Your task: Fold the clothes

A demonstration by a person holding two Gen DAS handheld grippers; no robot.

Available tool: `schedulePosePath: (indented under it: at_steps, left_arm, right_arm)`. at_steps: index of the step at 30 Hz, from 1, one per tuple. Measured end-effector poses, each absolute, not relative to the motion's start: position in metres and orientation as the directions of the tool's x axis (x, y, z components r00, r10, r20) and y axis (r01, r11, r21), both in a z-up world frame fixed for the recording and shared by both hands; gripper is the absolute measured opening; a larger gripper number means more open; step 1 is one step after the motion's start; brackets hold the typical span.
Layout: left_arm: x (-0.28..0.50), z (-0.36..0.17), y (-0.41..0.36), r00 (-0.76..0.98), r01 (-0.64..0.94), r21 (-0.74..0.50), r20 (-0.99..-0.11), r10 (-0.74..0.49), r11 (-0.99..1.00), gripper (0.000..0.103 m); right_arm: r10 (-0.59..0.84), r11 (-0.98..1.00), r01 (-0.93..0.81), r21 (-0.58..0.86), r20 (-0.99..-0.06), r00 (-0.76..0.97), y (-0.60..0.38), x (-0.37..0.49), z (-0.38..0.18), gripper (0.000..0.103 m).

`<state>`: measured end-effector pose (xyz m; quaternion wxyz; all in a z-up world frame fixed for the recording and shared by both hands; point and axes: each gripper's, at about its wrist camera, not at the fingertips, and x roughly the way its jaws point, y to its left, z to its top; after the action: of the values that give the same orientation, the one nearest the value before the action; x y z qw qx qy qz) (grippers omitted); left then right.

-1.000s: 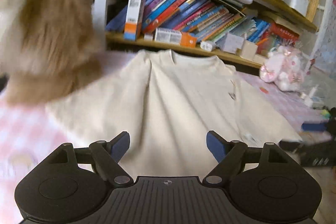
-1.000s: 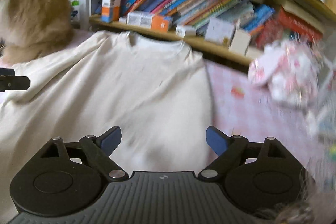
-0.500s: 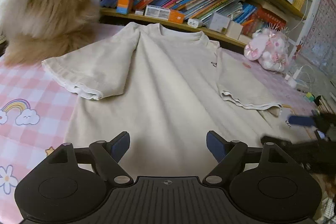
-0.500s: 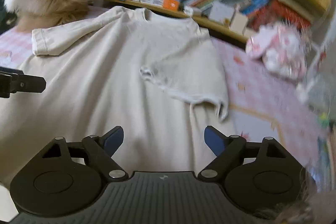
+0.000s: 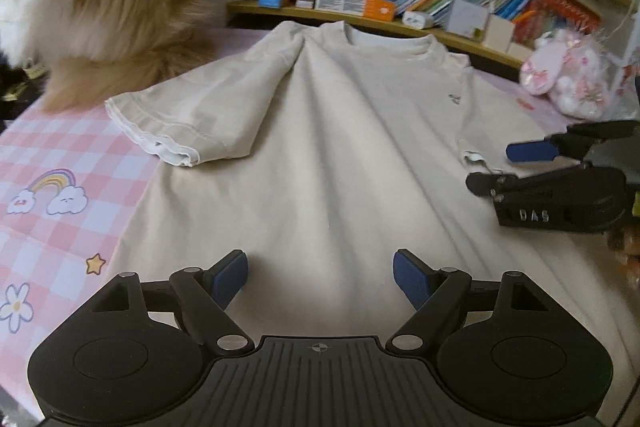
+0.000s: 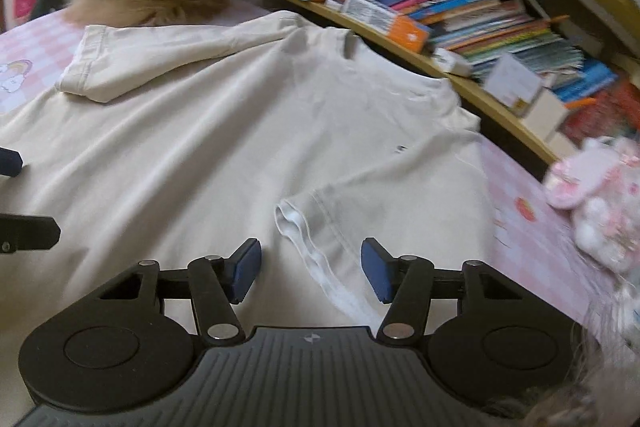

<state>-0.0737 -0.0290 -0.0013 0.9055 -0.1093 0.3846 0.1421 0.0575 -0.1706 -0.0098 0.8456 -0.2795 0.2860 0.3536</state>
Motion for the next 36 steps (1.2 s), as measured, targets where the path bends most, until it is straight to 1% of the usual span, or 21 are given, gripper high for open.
schedulePosePath:
  at_steps: [2, 4, 6, 7, 8, 9, 13, 17, 20, 23, 25, 28, 33, 36]
  left_arm:
    - [-0.071, -0.002, -0.035, 0.649, -0.365, -0.056, -0.731, 0.211, 0.929, 0.083]
    - [-0.068, -0.003, -0.04, 0.636, -0.386, -0.03, -0.732, 0.243, 0.922, 0.084]
    - [-0.066, -0.004, -0.043, 0.629, -0.407, -0.015, -0.73, 0.268, 0.913, 0.085]
    - [-0.065, -0.005, -0.044, 0.625, -0.419, -0.013, -0.73, 0.278, 0.908, 0.085]
    - [-0.064, -0.005, -0.045, 0.621, -0.432, -0.015, -0.73, 0.286, 0.902, 0.086]
    - [-0.063, -0.005, -0.045, 0.616, -0.442, -0.014, -0.731, 0.293, 0.897, 0.086]
    - [-0.058, -0.007, -0.048, 0.597, -0.469, 0.001, -0.737, 0.318, 0.883, 0.086]
    - [-0.055, -0.008, -0.05, 0.584, -0.487, 0.006, -0.741, 0.331, 0.874, 0.087]
    - [-0.053, -0.008, -0.05, 0.578, -0.495, 0.006, -0.744, 0.335, 0.869, 0.088]
    - [-0.051, -0.008, -0.051, 0.573, -0.504, 0.007, -0.746, 0.34, 0.864, 0.088]
    - [-0.051, -0.008, -0.051, 0.57, -0.509, 0.006, -0.747, 0.342, 0.861, 0.088]
    - [-0.049, -0.008, -0.051, 0.565, -0.516, 0.004, -0.75, 0.345, 0.856, 0.088]
    - [-0.05, -0.009, -0.052, 0.56, -0.524, 0.003, -0.753, 0.346, 0.852, 0.088]
    - [-0.051, -0.009, -0.052, 0.561, -0.521, 0.0, -0.754, 0.343, 0.853, 0.088]
  right_arm:
    - [0.465, 0.582, -0.775, -0.246, -0.681, 0.565, -0.169, 0.066, -0.01, 0.053]
    - [0.487, 0.572, -0.791, -0.219, -0.685, 0.542, -0.169, 0.074, -0.01, 0.044]
    - [0.509, 0.568, -0.803, -0.179, -0.691, 0.514, -0.171, 0.084, -0.01, 0.028]
    - [0.513, 0.57, -0.804, -0.17, -0.691, 0.509, -0.172, 0.088, -0.009, 0.024]
    - [0.511, 0.575, -0.8, -0.169, -0.689, 0.513, -0.174, 0.091, -0.008, 0.011]
    - [0.514, 0.582, -0.797, -0.163, -0.686, 0.516, -0.177, 0.095, -0.006, 0.01]
    - [0.537, 0.654, -0.75, -0.104, -0.634, 0.556, -0.209, 0.117, 0.016, 0.009]
    - [0.505, 0.738, -0.67, -0.074, -0.599, 0.622, -0.253, 0.155, 0.039, 0.008]
    - [0.42, 0.816, -0.571, -0.093, -0.585, 0.694, -0.292, 0.19, 0.047, 0.008]
    - [0.275, 0.904, -0.41, -0.117, -0.577, 0.769, -0.335, 0.227, 0.051, 0.008]
    - [0.165, 0.943, -0.3, -0.143, -0.582, 0.796, -0.361, 0.246, 0.049, 0.008]
    - [0.068, 0.964, -0.211, -0.16, -0.62, 0.781, -0.39, 0.267, 0.038, 0.008]
    - [0.03, 0.971, -0.181, -0.156, -0.674, 0.738, -0.407, 0.28, 0.014, 0.008]
    - [0.032, 0.971, -0.186, -0.152, -0.685, 0.728, -0.407, 0.285, 0.006, 0.008]
